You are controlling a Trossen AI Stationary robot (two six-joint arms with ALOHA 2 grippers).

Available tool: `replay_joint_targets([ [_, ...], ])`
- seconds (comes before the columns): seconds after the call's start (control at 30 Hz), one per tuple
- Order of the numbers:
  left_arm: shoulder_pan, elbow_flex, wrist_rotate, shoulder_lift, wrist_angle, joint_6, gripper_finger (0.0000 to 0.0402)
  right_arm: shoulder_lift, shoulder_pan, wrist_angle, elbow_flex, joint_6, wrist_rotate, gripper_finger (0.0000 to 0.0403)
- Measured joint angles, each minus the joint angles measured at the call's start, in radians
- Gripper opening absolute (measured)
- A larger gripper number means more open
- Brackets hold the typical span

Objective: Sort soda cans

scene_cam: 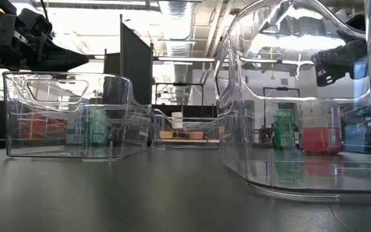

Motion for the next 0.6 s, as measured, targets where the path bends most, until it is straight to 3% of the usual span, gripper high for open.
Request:
replay_joint_targets([
  [0.2,0.000,0.000,0.000,0.000,0.000,0.000,0.0007,0.000,0.000,0.000,0.000,-0.003,0.000,0.0035],
  [0.3,0.000,0.000,0.000,0.000,0.000,0.000,0.0007,0.000,-0.002,0.044,-0.003,-0.095,0.003,0.0035],
  [0.4,0.000,0.000,0.000,0.000,0.000,0.000,0.0007,0.000,-0.002,0.247,-0.004,-0.091,0.016,0.0035],
  [0.6,0.000,0.000,0.000,0.000,0.000,0.000,0.0007,0.000,-0.009,0.611,-0.001,0.183,0.073,0.0035],
])
